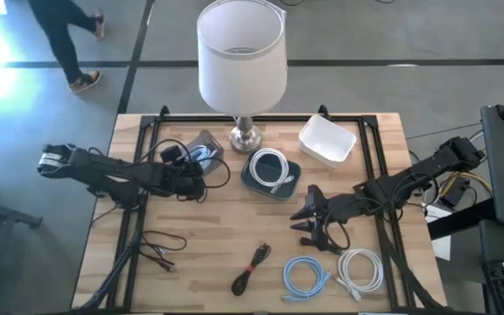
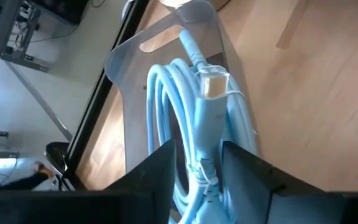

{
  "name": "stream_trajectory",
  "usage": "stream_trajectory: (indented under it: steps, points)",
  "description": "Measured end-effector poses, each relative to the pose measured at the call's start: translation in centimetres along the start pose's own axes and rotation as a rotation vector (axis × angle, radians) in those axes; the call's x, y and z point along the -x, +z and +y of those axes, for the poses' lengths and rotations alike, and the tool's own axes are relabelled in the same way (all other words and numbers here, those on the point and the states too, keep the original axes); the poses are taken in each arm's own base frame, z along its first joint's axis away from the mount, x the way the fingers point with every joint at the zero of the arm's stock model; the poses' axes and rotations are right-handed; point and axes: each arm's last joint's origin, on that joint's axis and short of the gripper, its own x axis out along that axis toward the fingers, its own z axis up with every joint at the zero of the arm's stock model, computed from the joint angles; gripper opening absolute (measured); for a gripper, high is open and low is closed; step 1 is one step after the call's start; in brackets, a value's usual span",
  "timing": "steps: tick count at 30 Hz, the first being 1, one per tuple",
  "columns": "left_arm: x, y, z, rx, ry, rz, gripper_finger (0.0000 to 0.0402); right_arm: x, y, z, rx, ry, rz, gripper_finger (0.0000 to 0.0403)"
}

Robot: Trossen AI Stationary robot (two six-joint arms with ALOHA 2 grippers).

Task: Pick & Place USB Port
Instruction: Put the blue hdmi cable into the black bin

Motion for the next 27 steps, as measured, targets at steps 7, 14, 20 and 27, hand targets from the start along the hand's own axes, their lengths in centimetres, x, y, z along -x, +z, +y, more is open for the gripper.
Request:
stream_trajectory:
  steps: [7, 14, 20, 27]
  points:
    - [0.3, 0.5, 0.2, 0.005, -0.002, -0.011, 0.0184, 0.0, 0.0, 0.0, 0.000, 0.000, 0.000, 0.0127]
    - [1.7, 2.6, 0.9, -0.030, 0.001, -0.079, 0.0201, -0.2, -0.6, -0.3, 0.004, -0.008, 0.020, 0.0134]
    - [3.3, 4.7, 1.4, 0.001, -0.032, -0.174, 0.0202, -0.9, -2.5, -0.3, -0.023, 0.031, 0.116, 0.0142]
    - [3.9, 6.5, 1.0, 0.009, -0.153, -0.318, 0.0202, -3.8, -5.0, 0.9, -0.003, 0.097, 0.301, 0.0151]
